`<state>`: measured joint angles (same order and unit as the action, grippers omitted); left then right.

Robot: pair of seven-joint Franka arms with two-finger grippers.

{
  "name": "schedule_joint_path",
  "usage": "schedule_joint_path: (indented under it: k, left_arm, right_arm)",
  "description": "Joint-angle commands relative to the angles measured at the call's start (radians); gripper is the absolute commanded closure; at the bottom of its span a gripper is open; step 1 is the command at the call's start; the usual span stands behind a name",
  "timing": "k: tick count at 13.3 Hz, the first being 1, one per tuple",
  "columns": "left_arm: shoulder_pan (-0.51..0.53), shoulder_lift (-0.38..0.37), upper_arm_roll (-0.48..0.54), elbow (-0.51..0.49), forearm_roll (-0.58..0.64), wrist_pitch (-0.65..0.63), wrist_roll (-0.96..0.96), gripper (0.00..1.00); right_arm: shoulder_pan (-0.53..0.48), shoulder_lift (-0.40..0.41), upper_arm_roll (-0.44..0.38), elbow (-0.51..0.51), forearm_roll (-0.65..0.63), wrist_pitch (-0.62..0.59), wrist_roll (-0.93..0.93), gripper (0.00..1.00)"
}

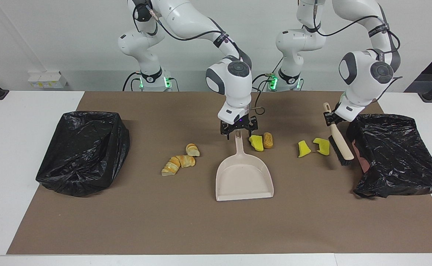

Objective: Sweep and dump trash in bin
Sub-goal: 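Grasp the dustpan handle with the right gripper and lift it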

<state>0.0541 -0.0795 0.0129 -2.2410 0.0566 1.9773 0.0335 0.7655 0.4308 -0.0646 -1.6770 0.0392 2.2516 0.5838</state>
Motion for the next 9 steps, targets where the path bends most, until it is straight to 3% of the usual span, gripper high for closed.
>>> schedule_joint_path:
  k: [1, 2, 3, 4, 5, 7, 9]
  left_arm:
    - [0.029, -0.020, -0.014, -0.068, 0.015, 0.061, 0.042, 1.00]
    - [0.027, -0.020, -0.014, -0.081, 0.015, 0.070, 0.042, 1.00]
    - [0.023, -0.020, -0.014, -0.091, 0.015, 0.078, 0.042, 1.00]
    - [0.018, -0.020, -0.014, -0.095, 0.015, 0.080, 0.042, 1.00]
    - [0.015, -0.020, -0.014, -0.104, 0.015, 0.084, 0.042, 1.00]
    - [0.012, -0.025, -0.016, -0.117, 0.014, 0.086, 0.042, 1.00]
    - [0.007, -0.025, -0.019, -0.117, 0.014, 0.087, 0.037, 1.00]
  right_arm:
    - [-0.002, 0.020, 0.002, 0.008, -0.005, 0.025, -0.042, 0.00]
    - [-0.005, 0.023, 0.000, 0.008, -0.012, 0.016, -0.059, 0.00]
    - [-0.009, 0.025, 0.000, -0.001, -0.013, 0.026, -0.082, 0.07]
    - [-0.011, 0.025, 0.002, -0.007, -0.013, 0.025, -0.090, 0.14]
    - [-0.006, 0.025, 0.000, -0.010, -0.013, 0.023, -0.091, 0.28]
    - [-0.011, 0.025, 0.002, -0.006, -0.010, 0.016, -0.078, 1.00]
    - [-0.008, 0.023, 0.000, 0.006, -0.004, 0.006, -0.049, 1.00]
